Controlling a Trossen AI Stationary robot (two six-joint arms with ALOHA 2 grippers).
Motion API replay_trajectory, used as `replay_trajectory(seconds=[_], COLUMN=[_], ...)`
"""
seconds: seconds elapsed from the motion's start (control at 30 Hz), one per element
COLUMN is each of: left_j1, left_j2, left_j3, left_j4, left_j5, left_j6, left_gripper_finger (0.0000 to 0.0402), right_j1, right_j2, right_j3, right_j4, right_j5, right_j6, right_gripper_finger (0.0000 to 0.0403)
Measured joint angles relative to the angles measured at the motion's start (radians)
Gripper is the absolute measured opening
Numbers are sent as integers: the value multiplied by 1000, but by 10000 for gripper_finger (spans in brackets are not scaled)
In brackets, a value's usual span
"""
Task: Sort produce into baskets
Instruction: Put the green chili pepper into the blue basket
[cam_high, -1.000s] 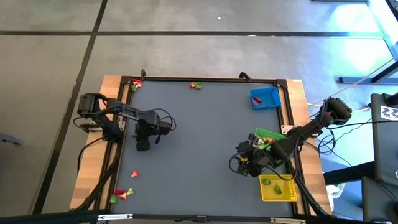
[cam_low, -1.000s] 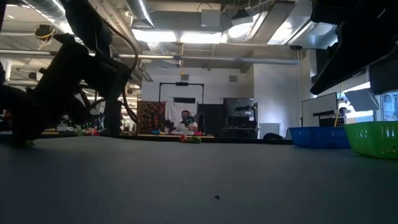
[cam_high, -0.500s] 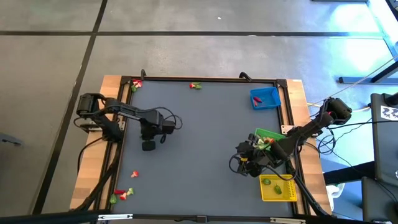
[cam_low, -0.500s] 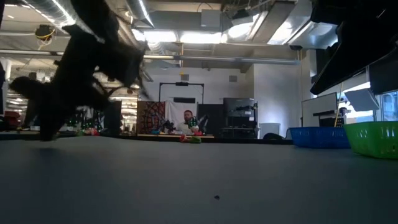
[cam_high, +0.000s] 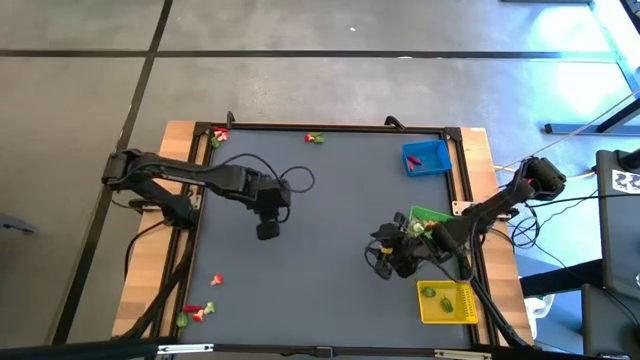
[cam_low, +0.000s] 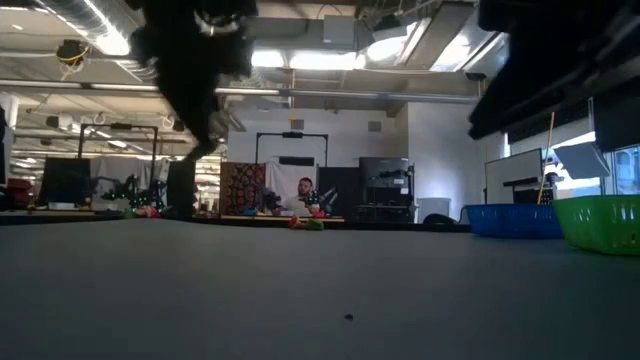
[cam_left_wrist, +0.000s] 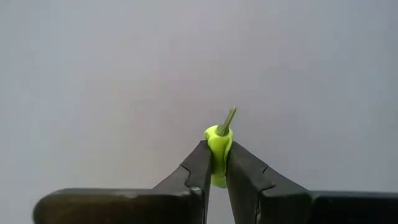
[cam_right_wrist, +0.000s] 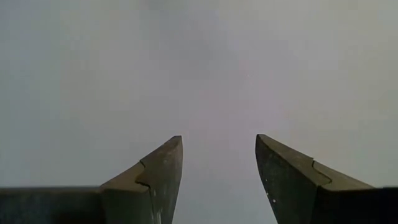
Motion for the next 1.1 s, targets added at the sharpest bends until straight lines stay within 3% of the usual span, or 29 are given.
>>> replay_trajectory(seconds=[0.37, 0.67, 0.97, 1.1], left_j1=[-51, -62, -46, -45], left_j2=[-25, -14, 44, 46], left_j3=[2, 3, 2, 2], left_j4=[533, 836, 987, 1005], left_j5=[2, 4, 3, 3], left_j6=[106, 215, 292, 301], left_gripper_finger=[32, 32, 31, 31], right_j1=[-165, -261, -347, -376], right_j2=[0, 0, 0, 0], right_j3=[0, 0, 0, 0], right_j4=[261, 498, 710, 721], right_j5=[-89, -97, -232, -302], right_j6=[-281, -485, -667, -675], right_gripper_finger=[202, 202, 202, 175])
